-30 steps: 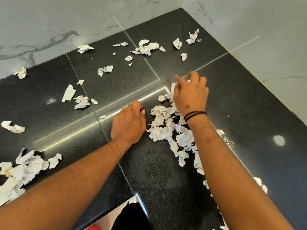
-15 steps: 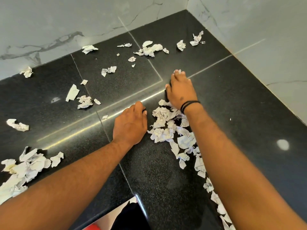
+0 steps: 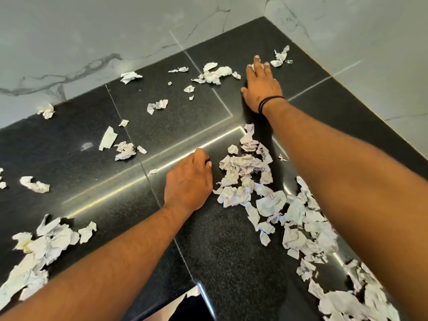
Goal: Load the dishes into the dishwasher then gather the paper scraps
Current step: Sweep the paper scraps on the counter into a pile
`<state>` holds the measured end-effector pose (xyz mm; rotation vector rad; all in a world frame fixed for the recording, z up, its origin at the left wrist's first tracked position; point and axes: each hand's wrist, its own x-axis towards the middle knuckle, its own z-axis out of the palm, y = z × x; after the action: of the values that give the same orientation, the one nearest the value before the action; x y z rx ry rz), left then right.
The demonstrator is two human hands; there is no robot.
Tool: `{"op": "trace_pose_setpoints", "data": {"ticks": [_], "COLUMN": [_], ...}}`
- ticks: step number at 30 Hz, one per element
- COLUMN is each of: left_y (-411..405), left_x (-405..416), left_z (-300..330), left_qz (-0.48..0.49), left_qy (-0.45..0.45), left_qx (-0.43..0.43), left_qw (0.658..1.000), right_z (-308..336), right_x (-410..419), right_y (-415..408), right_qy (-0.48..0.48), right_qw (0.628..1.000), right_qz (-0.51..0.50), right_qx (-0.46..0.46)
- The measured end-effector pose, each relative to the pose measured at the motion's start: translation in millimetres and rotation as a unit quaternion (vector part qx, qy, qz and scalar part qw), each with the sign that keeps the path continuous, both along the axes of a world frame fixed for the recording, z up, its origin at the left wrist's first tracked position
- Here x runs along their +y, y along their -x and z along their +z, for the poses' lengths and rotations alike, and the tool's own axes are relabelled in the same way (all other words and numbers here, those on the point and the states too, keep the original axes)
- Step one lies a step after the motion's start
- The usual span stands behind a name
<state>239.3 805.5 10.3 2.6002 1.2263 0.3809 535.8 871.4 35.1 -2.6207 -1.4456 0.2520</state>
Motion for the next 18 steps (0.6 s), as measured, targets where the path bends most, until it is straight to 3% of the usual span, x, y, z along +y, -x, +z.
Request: {"op": "trace_pose_setpoints", "data": {"ticks": [5,14,18], "left_y": [0,0,0], "left_x": [0,-2,-2], "left_z": [1,1,2], "left_qz": [-0.004,0.002,-0.001], "left_qy": [0.005,-0.005,-0.002], "left_qx": [0.002,0.007,0.009], "left_qw": [1.000,1.000,1.000], "right_z": [-7,-18,5], "right_x": [9,-96,-115], "right_y": [-3,97,113], "right_qy": [0.032,-0.080,-0.074], "right_qw": [0.999,0.996,0.996], "right_qz": [-0.008,0.037,0.044], "right_qx": [0.009,0.012,-0.001]}}
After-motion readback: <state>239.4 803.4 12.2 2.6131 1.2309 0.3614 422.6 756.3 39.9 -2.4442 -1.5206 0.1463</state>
